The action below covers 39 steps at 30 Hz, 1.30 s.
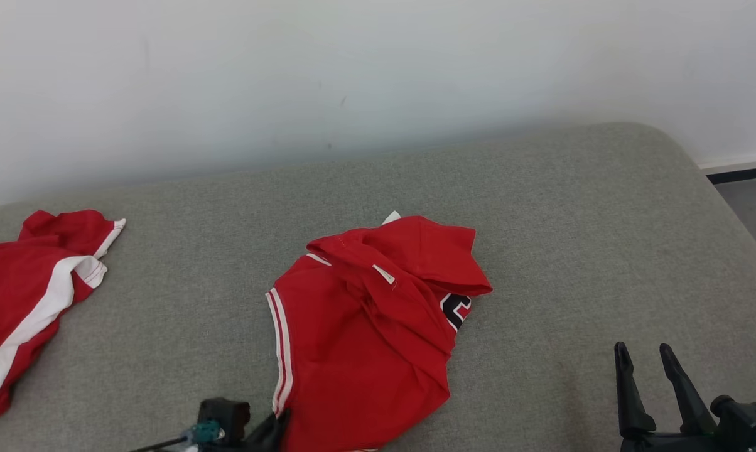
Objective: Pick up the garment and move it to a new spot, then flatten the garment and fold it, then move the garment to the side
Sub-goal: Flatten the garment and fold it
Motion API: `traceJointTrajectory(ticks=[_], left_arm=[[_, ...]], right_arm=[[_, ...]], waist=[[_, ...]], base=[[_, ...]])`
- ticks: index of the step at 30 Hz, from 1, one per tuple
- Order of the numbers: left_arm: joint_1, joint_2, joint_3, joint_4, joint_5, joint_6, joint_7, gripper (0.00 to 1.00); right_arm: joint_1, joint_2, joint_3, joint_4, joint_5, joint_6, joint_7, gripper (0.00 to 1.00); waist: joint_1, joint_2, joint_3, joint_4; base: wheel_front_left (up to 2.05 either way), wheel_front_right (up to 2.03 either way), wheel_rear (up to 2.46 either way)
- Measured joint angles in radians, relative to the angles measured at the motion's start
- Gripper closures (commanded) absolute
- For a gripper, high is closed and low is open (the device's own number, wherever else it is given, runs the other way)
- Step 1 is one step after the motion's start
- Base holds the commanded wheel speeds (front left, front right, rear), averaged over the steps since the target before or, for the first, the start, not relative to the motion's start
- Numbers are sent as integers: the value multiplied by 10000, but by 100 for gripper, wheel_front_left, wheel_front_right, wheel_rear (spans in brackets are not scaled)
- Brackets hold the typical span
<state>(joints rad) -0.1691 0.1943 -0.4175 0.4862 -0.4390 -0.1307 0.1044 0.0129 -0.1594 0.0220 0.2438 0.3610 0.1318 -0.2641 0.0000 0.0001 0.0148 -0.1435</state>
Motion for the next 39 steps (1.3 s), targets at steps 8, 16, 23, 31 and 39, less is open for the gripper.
traceJointTrajectory(ticks=[8, 16, 23, 31, 39], left_arm=[[-812, 608, 897, -109, 192, 554, -1689, 100], [-696, 1622, 1766, 522, 31, 999, -2197, 100], [-547, 1494, 2054, 569, -25, 1085, -3319, 0], [324, 890, 3404, -2334, 790, 1753, -3672, 0], [2192, -257, 4472, -4424, 1691, 1712, -3670, 0]], right_arm=[[7, 8, -121, -29, -19, 0, 0, 0], [-64, 0, -169, 58, -36, 0, 0, 0], [-63, 8, -205, 94, -33, 0, 0, 0], [53, 86, -314, -171, -69, 0, 0, 0], [74, 90, -209, -163, -58, 0, 0, 0]], waist=[[0, 0, -115, 367], [0, 0, -198, 498], [0, 0, -261, 528], [0, 0, -371, 970], [-1, -1, -449, 1538]], base=[[0, 0, 0], [0, 0, 0], [0, 0, 0], [0, 0, 0], [0, 0, 0]])
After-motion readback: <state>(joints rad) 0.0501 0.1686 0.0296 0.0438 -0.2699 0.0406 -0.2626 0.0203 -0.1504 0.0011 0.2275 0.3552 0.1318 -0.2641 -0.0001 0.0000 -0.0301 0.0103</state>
